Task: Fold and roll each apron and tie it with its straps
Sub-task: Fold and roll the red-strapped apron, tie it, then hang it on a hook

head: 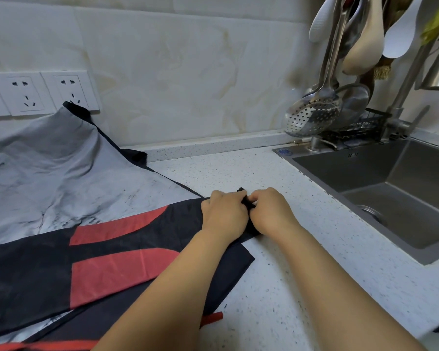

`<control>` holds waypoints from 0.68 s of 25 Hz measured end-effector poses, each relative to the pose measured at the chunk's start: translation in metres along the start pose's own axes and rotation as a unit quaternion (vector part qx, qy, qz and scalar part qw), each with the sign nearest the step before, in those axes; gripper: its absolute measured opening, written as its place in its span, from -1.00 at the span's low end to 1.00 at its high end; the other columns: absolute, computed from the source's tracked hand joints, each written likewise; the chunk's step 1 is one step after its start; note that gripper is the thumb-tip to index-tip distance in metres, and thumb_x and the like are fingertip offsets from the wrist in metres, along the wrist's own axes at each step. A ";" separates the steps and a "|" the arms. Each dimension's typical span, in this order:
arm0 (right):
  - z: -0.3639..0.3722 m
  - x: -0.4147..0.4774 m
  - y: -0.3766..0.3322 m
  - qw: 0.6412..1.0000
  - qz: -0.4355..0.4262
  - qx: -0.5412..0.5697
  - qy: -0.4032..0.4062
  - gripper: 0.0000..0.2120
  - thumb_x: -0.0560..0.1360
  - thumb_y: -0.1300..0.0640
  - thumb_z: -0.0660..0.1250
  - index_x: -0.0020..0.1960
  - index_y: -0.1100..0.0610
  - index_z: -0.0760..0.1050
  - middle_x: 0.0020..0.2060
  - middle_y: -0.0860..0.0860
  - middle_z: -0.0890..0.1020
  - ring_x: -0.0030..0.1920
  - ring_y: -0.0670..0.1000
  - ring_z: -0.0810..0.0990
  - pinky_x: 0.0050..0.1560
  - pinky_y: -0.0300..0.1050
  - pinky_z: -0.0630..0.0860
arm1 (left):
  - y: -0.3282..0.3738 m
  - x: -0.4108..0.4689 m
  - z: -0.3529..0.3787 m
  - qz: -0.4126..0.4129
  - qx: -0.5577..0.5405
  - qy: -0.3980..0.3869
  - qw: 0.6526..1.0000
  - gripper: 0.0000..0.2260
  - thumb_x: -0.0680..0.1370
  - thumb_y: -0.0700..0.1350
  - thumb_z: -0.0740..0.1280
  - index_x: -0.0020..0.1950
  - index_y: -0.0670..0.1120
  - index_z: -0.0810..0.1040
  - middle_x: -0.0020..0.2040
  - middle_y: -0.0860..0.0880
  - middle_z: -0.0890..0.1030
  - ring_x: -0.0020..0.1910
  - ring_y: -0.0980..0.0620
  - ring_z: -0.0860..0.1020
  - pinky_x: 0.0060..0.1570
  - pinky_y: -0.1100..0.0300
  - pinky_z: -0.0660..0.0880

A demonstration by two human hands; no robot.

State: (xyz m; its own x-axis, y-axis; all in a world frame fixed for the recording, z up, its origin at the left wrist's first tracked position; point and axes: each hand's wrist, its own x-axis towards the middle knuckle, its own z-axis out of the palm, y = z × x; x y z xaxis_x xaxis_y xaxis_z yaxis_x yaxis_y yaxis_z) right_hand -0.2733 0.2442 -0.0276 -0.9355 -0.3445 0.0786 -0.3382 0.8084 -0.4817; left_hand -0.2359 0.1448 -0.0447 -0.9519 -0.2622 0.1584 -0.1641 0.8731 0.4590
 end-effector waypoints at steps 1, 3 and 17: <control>0.000 -0.002 -0.004 1.000 -0.015 -0.020 -0.003 -0.73 0.54 0.25 0.17 0.15 0.12 0.57 0.14 0.06 0.46 -0.07 0.06 0.47 -0.09 -0.12 0.45 | -0.004 0.001 0.001 -0.006 -0.011 0.009 1.000 -0.61 0.60 -0.17 0.05 0.34 0.15 0.44 0.15 0.06 0.54 0.27 -0.08 0.33 0.15 0.05 0.21; 0.000 -0.005 -0.008 0.998 -0.047 -0.048 -0.015 -0.71 0.58 0.22 0.14 0.22 0.11 0.53 0.09 0.07 0.39 -0.07 0.05 0.40 -0.10 -0.14 0.39 | -0.010 0.003 0.006 0.006 0.003 0.020 1.000 -0.59 0.64 -0.12 0.05 0.42 0.23 0.38 0.27 0.08 0.48 0.26 -0.05 0.30 0.14 0.11 0.18; -0.002 -0.004 -0.002 0.998 0.009 -0.016 -0.067 -0.74 0.53 0.15 0.22 0.17 0.16 0.55 0.11 0.12 0.60 0.03 0.12 0.60 -0.04 -0.07 0.53 | -0.017 0.009 0.019 -0.031 -0.077 0.085 0.993 -0.78 0.61 -0.13 0.21 0.14 -0.02 0.62 0.26 0.02 0.39 0.23 -0.02 0.32 0.05 0.22 0.27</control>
State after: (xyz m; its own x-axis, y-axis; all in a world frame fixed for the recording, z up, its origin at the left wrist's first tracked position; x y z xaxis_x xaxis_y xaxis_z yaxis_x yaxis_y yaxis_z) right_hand -0.2694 0.2452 -0.0251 -0.9202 -0.3883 -0.0488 -0.3259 0.8293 -0.4540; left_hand -0.2466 0.1359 -0.0678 -0.8817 -0.3909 0.2642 -0.1680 0.7834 0.5984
